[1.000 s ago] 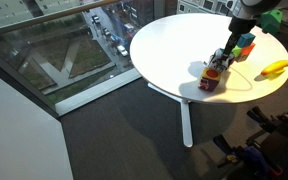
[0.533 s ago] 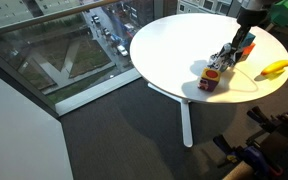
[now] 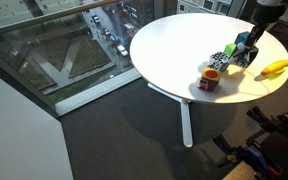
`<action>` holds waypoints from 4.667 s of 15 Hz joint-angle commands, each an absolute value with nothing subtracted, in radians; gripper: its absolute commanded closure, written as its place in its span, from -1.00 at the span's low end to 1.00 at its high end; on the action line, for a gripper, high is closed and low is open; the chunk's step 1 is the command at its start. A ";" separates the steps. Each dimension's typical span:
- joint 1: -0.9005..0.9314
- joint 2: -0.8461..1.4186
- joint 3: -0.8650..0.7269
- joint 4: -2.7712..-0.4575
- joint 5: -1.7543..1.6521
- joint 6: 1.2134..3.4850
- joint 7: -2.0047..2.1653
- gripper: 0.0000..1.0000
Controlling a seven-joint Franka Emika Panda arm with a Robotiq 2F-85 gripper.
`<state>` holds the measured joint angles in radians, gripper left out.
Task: Unstack the square plush toys on the left
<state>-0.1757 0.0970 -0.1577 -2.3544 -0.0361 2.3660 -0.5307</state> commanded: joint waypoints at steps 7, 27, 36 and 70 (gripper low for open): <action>-0.208 0.077 -0.189 -2.437 -0.076 2.367 -0.515 0.89; -0.247 0.242 -0.169 -2.430 -0.047 2.551 -0.586 0.84; -0.264 0.273 -0.153 -2.427 -0.053 2.602 -0.578 -0.66; -0.078 -0.015 -0.070 -2.356 0.021 2.332 -0.067 -1.00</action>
